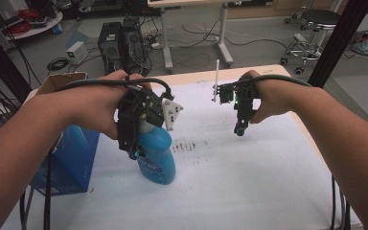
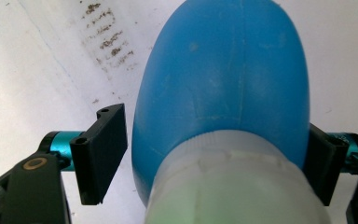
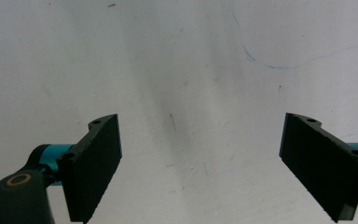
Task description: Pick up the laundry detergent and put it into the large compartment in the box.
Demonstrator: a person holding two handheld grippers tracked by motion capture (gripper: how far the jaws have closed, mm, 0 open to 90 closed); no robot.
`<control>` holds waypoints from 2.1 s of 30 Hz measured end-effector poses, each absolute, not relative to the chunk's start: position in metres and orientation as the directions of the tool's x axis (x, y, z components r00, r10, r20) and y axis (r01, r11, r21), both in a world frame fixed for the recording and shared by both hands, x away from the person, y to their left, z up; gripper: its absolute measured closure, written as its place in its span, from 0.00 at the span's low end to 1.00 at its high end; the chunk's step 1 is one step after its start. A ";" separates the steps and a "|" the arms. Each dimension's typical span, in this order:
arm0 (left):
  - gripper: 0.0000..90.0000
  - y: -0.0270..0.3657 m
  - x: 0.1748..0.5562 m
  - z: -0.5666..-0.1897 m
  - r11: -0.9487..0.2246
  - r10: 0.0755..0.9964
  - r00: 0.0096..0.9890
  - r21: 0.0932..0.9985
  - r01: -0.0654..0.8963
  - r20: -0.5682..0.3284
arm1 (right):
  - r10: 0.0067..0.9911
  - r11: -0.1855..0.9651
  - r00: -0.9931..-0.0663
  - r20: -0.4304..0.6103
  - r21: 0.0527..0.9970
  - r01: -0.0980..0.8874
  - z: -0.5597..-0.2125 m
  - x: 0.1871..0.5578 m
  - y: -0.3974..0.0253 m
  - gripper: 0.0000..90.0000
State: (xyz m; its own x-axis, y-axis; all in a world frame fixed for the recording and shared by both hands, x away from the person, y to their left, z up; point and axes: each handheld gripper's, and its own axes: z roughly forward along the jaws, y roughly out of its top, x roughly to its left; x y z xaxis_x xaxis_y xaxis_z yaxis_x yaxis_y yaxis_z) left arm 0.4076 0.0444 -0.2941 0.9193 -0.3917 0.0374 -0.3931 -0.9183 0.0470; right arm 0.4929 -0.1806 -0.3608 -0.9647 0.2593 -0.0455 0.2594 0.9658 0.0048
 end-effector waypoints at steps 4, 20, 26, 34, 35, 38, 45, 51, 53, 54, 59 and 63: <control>0.25 0.044 0.407 -0.293 -0.916 -0.397 0.917 0.053 -0.398 0.036 | 0.253 0.967 -0.966 -0.046 0.006 0.253 -0.361 0.493 -0.181 0.13; 0.32 0.042 0.406 -0.295 -0.911 -0.409 0.912 0.049 -0.410 0.027 | 0.259 0.966 -0.965 -0.043 0.000 0.259 -0.363 0.494 -0.180 0.13; 0.38 0.040 0.404 -0.295 -0.902 -0.429 0.903 0.047 -0.430 0.021 | 0.255 0.967 -0.966 -0.047 0.000 0.256 -0.362 0.495 -0.181 0.13; 0.42 0.041 0.403 -0.295 -0.895 -0.442 0.896 0.053 -0.444 0.037 | 0.252 0.968 -0.967 -0.045 -0.002 0.253 -0.364 0.495 -0.179 0.13; 0.42 0.041 0.403 -0.295 -0.894 -0.443 0.895 0.050 -0.445 0.039 | 0.250 0.968 -0.967 -0.046 -0.005 0.251 -0.364 0.495 -0.179 0.13; 0.42 0.039 0.400 -0.294 -0.892 -0.452 0.891 0.004 -0.452 0.046 | 0.248 0.969 -0.968 -0.046 -0.003 0.248 -0.365 0.495 -0.178 0.13; 0.42 0.039 0.391 -0.286 -0.893 -0.449 0.891 -0.017 -0.449 0.074 | 0.255 0.967 -0.966 -0.047 -0.002 0.255 -0.363 0.492 -0.176 0.13; 0.42 0.047 0.387 -0.264 -0.918 -0.395 0.915 -0.008 -0.396 0.086 | 0.248 0.969 -0.967 -0.050 0.004 0.249 -0.360 0.491 -0.177 0.13; 0.42 0.050 0.384 -0.255 -0.929 -0.369 0.925 -0.001 -0.370 0.085 | 0.245 0.970 -0.968 -0.052 0.004 0.245 -0.359 0.491 -0.178 0.13; 0.42 0.051 0.383 -0.251 -0.931 -0.364 0.927 -0.005 -0.365 0.086 | 0.242 0.970 -0.969 -0.052 0.002 0.242 -0.359 0.490 -0.178 0.13; 0.42 0.059 0.377 -0.229 -0.949 -0.315 0.946 -0.027 -0.314 0.073 | 0.240 0.971 -0.969 -0.052 0.014 0.239 -0.357 0.489 -0.176 0.13; 0.42 0.063 0.374 -0.218 -0.960 -0.279 0.958 -0.024 -0.278 0.059 | 0.231 0.973 -0.971 -0.055 0.017 0.230 -0.356 0.488 -0.175 0.13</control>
State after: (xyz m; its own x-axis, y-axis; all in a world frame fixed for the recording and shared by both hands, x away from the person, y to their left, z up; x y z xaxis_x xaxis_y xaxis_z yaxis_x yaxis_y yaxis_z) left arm 0.3744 0.0635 -0.2184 0.9585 -0.2790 0.0586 -0.2781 -0.9603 -0.0240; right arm 0.4882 -0.1749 -0.3562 -0.9715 0.2308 -0.0547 0.2302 0.9730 0.0170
